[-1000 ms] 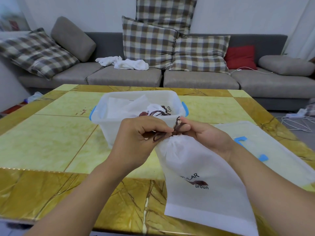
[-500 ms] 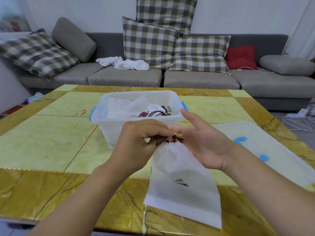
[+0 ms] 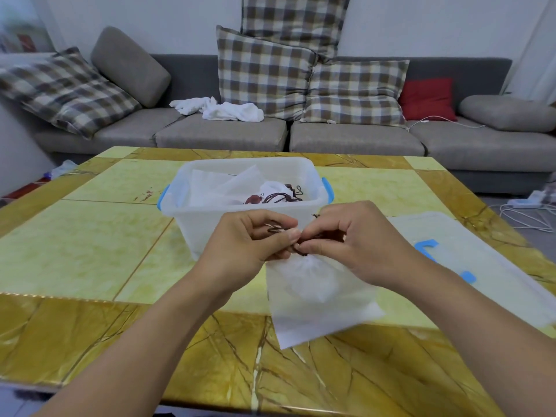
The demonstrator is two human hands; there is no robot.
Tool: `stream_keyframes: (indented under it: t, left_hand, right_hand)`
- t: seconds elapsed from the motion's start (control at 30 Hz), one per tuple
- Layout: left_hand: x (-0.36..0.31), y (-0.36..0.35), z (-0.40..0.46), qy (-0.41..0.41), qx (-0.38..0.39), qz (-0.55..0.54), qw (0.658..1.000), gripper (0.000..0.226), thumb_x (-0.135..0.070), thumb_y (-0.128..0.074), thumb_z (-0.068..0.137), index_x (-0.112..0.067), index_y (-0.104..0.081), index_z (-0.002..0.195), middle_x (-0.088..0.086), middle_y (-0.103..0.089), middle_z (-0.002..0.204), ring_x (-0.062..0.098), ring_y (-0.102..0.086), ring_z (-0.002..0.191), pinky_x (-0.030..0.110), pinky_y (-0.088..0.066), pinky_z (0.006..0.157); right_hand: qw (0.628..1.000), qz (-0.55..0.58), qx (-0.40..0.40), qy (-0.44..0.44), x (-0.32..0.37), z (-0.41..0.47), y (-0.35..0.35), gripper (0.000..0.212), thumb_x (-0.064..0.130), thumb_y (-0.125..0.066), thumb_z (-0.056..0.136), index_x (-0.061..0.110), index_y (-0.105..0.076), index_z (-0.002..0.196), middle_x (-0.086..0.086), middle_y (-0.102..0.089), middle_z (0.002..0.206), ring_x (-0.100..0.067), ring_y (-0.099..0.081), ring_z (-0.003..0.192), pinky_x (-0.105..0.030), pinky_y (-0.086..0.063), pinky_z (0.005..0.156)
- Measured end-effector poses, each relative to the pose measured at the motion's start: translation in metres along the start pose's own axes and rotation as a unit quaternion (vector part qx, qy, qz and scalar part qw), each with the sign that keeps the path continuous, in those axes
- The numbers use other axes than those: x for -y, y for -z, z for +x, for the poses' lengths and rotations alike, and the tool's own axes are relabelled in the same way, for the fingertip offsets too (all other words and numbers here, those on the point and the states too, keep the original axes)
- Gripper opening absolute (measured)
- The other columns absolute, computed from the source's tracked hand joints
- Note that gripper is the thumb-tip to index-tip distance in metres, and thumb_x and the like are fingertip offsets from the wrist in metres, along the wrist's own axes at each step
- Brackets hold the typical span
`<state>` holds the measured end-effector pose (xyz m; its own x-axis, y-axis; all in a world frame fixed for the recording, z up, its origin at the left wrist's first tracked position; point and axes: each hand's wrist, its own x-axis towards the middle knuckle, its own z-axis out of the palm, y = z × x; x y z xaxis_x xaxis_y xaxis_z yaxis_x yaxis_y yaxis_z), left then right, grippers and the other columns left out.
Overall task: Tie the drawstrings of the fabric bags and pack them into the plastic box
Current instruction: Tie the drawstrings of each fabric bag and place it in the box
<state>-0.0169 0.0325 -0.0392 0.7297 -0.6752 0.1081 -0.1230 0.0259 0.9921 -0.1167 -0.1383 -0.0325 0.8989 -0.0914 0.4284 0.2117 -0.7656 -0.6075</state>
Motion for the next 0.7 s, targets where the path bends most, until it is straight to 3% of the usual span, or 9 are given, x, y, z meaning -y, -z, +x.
stream_keyframes:
  t: [0.1, 0.2, 0.37, 0.53, 0.63, 0.7]
  left_hand:
    - [-0.002, 0.004, 0.002, 0.013, 0.008, -0.042, 0.999, 0.035, -0.008, -0.072, 0.083, -0.012, -0.067, 0.117, 0.013, -0.076, 0.078, 0.014, -0.069, 0.069, 0.02, -0.055, 0.068]
    - [-0.005, 0.012, 0.002, 0.003, 0.052, -0.096, 0.994, 0.042, -0.01, -0.068, 0.081, -0.014, -0.065, 0.122, 0.013, -0.075, 0.082, 0.017, -0.071, 0.079, 0.024, -0.056, 0.073]
    - [0.0, 0.008, 0.002, -0.024, -0.008, -0.032, 0.999, 0.015, -0.007, -0.071, 0.085, -0.003, -0.073, 0.099, 0.015, -0.077, 0.085, 0.017, -0.072, 0.078, 0.027, -0.057, 0.077]
    - [0.002, 0.006, 0.0, -0.052, -0.026, 0.04, 0.998, 0.011, -0.005, -0.074, 0.085, -0.004, -0.078, 0.095, 0.006, -0.079, 0.091, 0.018, -0.075, 0.091, 0.031, -0.058, 0.086]
    - [0.002, 0.005, -0.002, -0.07, -0.018, 0.092, 0.993, 0.011, -0.004, -0.069, 0.09, -0.007, -0.08, 0.092, 0.003, -0.079, 0.092, 0.021, -0.074, 0.097, 0.04, -0.058, 0.09]
    - [0.0, 0.003, -0.004, -0.051, -0.008, 0.051, 0.997, 0.014, -0.01, -0.067, 0.092, -0.008, -0.081, 0.091, 0.006, -0.078, 0.095, 0.023, -0.072, 0.101, 0.04, -0.054, 0.093]
  right_hand:
    - [0.997, -0.035, -0.041, 0.046, 0.0, -0.002, -0.003, 0.007, 0.014, -0.075, 0.087, 0.017, -0.078, 0.082, 0.01, -0.06, 0.068, -0.006, -0.056, 0.067, -0.011, -0.036, 0.063]
    - [0.989, 0.129, -0.071, -0.013, 0.002, -0.002, -0.005, 0.014, 0.006, -0.07, 0.09, 0.014, -0.077, 0.082, 0.006, -0.067, 0.071, -0.001, -0.058, 0.069, -0.015, -0.041, 0.067]
    - [0.956, 0.277, -0.071, -0.069, 0.007, -0.002, -0.017, 0.015, 0.007, -0.064, 0.095, 0.002, -0.077, 0.089, -0.002, -0.07, 0.076, -0.01, -0.059, 0.074, -0.023, -0.046, 0.071]
    - [0.969, 0.227, -0.069, -0.061, 0.014, 0.0, -0.023, 0.021, 0.005, -0.061, 0.097, 0.004, -0.075, 0.083, 0.002, -0.076, 0.081, -0.009, -0.068, 0.079, -0.015, -0.047, 0.076]
    - [0.981, 0.161, -0.087, -0.063, 0.016, 0.001, -0.027, 0.023, 0.007, -0.062, 0.097, 0.009, -0.074, 0.077, 0.011, -0.071, 0.072, -0.002, -0.06, 0.067, -0.014, -0.042, 0.066]
    - [0.984, 0.119, -0.118, -0.06, 0.016, 0.001, -0.03, 0.022, 0.01, -0.064, 0.095, 0.012, -0.073, 0.075, 0.008, -0.067, 0.067, -0.006, -0.053, 0.061, -0.02, -0.04, 0.06]
